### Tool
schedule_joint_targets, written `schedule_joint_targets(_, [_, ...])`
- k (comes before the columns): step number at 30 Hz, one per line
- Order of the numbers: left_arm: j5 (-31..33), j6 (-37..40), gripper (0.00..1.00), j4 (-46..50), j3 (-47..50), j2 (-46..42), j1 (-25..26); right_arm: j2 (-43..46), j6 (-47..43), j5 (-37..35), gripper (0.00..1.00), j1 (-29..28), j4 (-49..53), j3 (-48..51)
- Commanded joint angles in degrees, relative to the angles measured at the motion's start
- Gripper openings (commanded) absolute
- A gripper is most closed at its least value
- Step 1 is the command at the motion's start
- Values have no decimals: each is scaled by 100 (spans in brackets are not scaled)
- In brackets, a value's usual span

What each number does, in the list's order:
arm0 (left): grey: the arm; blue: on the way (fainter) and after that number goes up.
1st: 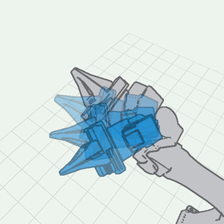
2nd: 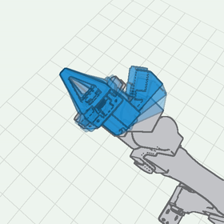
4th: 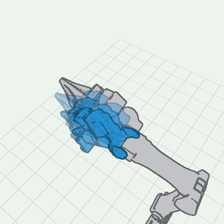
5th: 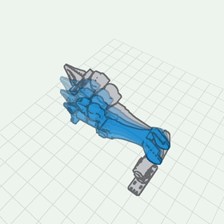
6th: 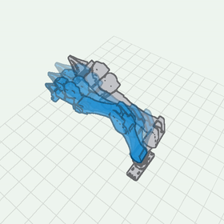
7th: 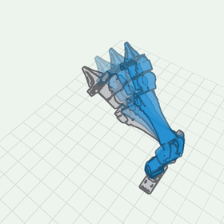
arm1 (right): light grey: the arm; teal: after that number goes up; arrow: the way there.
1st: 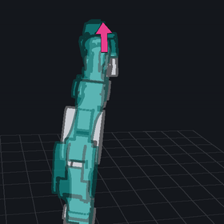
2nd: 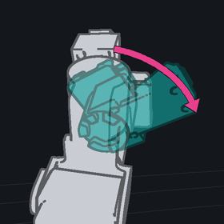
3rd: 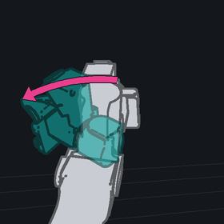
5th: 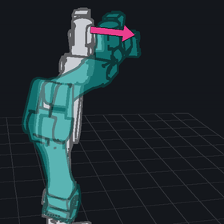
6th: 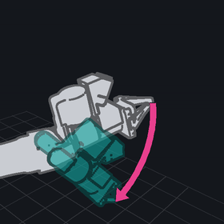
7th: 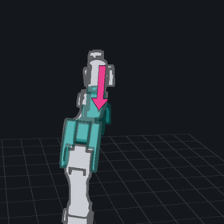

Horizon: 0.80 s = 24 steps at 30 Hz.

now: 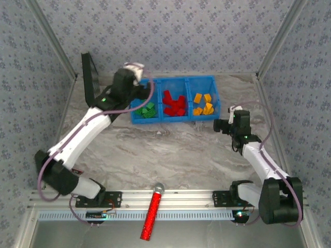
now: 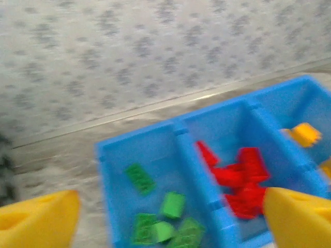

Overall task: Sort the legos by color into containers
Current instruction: Reset both arms

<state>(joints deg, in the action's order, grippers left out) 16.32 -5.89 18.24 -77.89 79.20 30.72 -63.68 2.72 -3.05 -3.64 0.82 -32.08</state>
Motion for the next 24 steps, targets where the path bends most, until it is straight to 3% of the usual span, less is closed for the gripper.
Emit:
schedule_joint_targets(1, [491, 5, 99, -989, 1516, -760, -580, -197, -460, 137, 100, 48, -1862, 359])
schedule_joint_targets(5, [1338, -23, 99, -1701, 3210, -1677, -1234, -809, -362, 362, 100, 152, -2807, 520])
schedule_joint_targets(6, [1563, -148, 99, -1964, 3629, -1860, -1449, -869, -370, 392, 100, 151, -2423, 346])
schedule_joint_targets(8, [1647, -325, 99, -2615, 4344, -2090, -1852, -845, -464, 565, 100, 160, -2502, 336])
schedule_joint_targets(11, [1631, -452, 99, -3636, 5226, -2031, -2317, -756, -496, 557, 100, 237, -3790, 879])
schedule_joint_targets(16, [1079, -59, 99, -5102, 5894, -1203, -2645, -750, -491, 625, 100, 381, -2976, 569])
schedule_joint_targets(19, [719, 328, 99, -6177, 6009, -510, -2701, -746, -553, 557, 100, 381, -2952, 735])
schedule_joint_targets(24, [13, 423, 99, -7054, 5941, 430, -2738, -971, -418, 610, 100, 277, -3026, 966])
